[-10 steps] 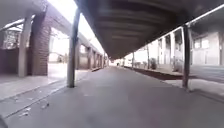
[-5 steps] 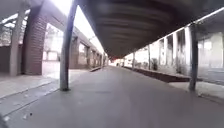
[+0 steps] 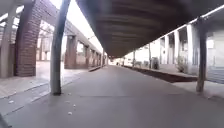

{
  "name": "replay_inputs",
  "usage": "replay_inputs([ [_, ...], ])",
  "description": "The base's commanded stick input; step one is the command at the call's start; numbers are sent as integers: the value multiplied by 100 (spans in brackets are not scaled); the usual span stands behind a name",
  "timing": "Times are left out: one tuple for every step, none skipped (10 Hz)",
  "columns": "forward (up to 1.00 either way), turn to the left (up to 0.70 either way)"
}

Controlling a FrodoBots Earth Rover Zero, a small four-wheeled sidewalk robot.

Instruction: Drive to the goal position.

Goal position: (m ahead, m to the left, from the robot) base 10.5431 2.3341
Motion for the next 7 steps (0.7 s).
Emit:
replay_inputs([
  [70, 0],
  [70, 0],
  [70, 0],
  [70, 0],
  [70, 0],
  [70, 0],
  [70, 0],
])
